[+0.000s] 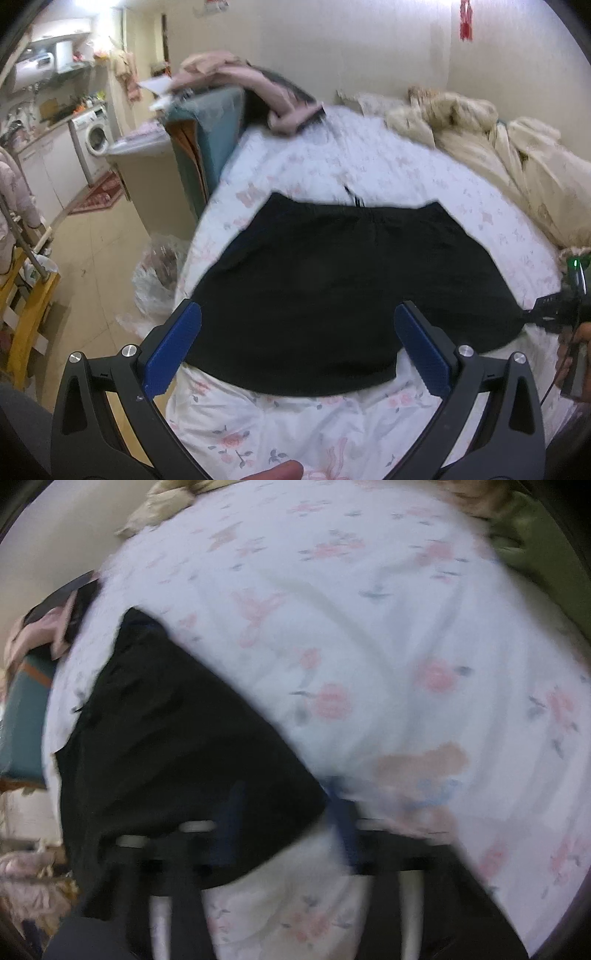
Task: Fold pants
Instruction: 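Grasp the waistband of the black shorts with the right gripper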
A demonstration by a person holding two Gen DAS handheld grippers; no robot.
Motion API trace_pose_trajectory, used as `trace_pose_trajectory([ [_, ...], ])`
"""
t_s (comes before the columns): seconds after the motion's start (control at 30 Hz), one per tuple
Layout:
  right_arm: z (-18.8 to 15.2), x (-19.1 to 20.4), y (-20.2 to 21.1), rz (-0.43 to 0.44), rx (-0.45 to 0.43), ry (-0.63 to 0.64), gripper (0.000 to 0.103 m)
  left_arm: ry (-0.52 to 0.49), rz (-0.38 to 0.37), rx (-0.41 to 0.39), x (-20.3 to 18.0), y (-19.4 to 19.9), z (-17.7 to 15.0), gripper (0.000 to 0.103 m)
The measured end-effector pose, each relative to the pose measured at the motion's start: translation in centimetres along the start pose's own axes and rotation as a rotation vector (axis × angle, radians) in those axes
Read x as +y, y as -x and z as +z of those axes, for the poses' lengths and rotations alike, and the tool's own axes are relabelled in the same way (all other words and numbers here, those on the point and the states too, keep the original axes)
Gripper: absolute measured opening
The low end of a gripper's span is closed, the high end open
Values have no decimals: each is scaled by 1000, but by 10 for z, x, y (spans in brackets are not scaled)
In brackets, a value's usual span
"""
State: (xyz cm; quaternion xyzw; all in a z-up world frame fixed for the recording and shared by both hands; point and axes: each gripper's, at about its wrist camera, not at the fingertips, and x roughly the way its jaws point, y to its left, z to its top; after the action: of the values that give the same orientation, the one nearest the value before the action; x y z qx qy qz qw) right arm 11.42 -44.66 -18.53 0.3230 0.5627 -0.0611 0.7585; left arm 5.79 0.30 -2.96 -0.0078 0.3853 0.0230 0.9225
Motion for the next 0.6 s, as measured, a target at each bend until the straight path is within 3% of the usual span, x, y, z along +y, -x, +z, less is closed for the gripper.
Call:
trace_pose_trajectory([
  [0.1, -5, 13, 21, 11, -86, 36, 2, -16, -9, 76, -4, -18, 9, 103],
  [0.3, -13, 36, 72, 167, -198, 57, 2, -62, -49, 135, -39, -55, 59, 103],
  [0.5, -13, 57, 70, 223, -186, 54, 2, -138, -155, 233, -128, -128, 132, 103],
  [0.6, -13, 63, 63, 249, -159, 53, 2, -156, -203, 315, -192, -186, 158, 99],
])
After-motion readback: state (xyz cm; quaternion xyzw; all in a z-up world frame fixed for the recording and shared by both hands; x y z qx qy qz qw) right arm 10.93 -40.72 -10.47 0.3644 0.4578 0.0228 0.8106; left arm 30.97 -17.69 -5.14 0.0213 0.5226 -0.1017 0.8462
